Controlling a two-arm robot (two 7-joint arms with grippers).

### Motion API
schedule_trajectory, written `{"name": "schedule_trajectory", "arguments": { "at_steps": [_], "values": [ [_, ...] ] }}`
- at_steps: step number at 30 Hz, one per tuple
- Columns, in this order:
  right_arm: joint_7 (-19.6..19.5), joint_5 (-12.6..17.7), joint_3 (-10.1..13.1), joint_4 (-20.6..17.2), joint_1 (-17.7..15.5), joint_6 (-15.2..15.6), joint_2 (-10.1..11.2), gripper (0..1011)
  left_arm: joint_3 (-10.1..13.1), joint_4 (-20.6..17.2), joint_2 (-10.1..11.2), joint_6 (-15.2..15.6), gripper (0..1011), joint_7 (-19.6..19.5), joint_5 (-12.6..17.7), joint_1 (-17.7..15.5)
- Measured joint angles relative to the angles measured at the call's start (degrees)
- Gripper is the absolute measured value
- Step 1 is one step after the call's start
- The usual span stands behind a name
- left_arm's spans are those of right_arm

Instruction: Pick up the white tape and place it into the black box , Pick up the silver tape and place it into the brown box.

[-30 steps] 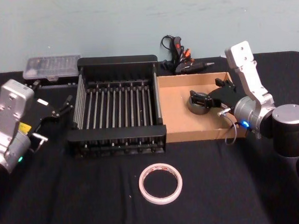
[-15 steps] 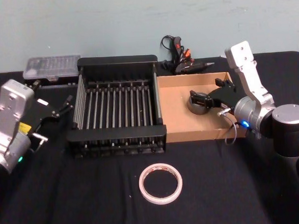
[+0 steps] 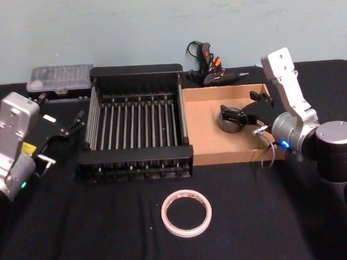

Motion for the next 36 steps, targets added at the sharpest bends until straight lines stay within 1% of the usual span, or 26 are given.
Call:
{"name": "schedule_trajectory", "arguments": {
  "at_steps": [2, 6, 9, 14, 18, 19, 21, 23, 28, 30, 31, 32, 36],
  "values": [
    [0.3, 0.0, 0.2, -0.4, -0.2, 0.0, 0.0, 1002, 0.0, 0.0, 0.0, 0.0, 1001, 0.0, 0.0, 0.0],
    [1.3, 0.1, 0.8, -2.5, -1.3, 0.3, 0.4, 1002, 0.0, 0.0, 0.0, 0.0, 1001, 0.0, 0.0, 0.0],
    [2.0, 0.6, 1.4, -4.6, -2.5, 0.8, 0.9, 1002, 0.0, 0.0, 0.0, 0.0, 1001, 0.0, 0.0, 0.0],
    [3.9, 2.3, 2.4, -10.8, -6.2, 1.8, 2.8, 1002, 0.0, 0.0, 0.0, 0.0, 1001, 0.0, 0.0, 0.0],
    [4.7, 3.1, 2.6, -13.7, -8.2, 2.0, 3.9, 1002, 0.0, 0.0, 0.0, 0.0, 1001, 0.0, 0.0, 0.0],
    [5.1, 3.5, 2.6, -15.2, -9.4, 2.0, 4.6, 1002, 0.0, 0.0, 0.0, 0.0, 1001, 0.0, 0.0, 0.0],
    [5.6, 3.8, 2.6, -16.4, -10.5, 1.9, 5.4, 1002, 0.0, 0.0, 0.0, 0.0, 1001, 0.0, 0.0, 0.0],
    [6.4, 4.1, 2.3, -18.3, -12.1, 1.1, 6.5, 1002, 0.0, 0.0, 0.0, 0.0, 1001, 0.0, 0.0, 0.0],
    [7.9, 4.7, 1.8, -21.2, -15.2, -1.1, 8.9, 1002, 0.0, 0.0, 0.0, 0.0, 1001, 0.0, 0.0, 0.0],
    [9.1, 5.1, 1.4, -23.0, -17.5, -2.7, 10.6, 1002, 0.0, 0.0, 0.0, 0.0, 1001, 0.0, 0.0, 0.0],
    [9.1, 5.1, 1.4, -23.0, -17.5, -2.7, 10.6, 1002, 0.0, 0.0, 0.0, 0.0, 1001, 0.0, 0.0, 0.0],
    [9.7, 5.3, 1.1, -23.9, -18.6, -3.4, 11.5, 1002, 0.0, 0.0, 0.0, 0.0, 1001, 0.0, 0.0, 0.0],
    [10.8, 5.8, 0.5, -25.5, -21.1, -5.0, 13.4, 1002, 0.0, 0.0, 0.0, 0.0, 1001, 0.0, 0.0, 0.0]
  ]
}}
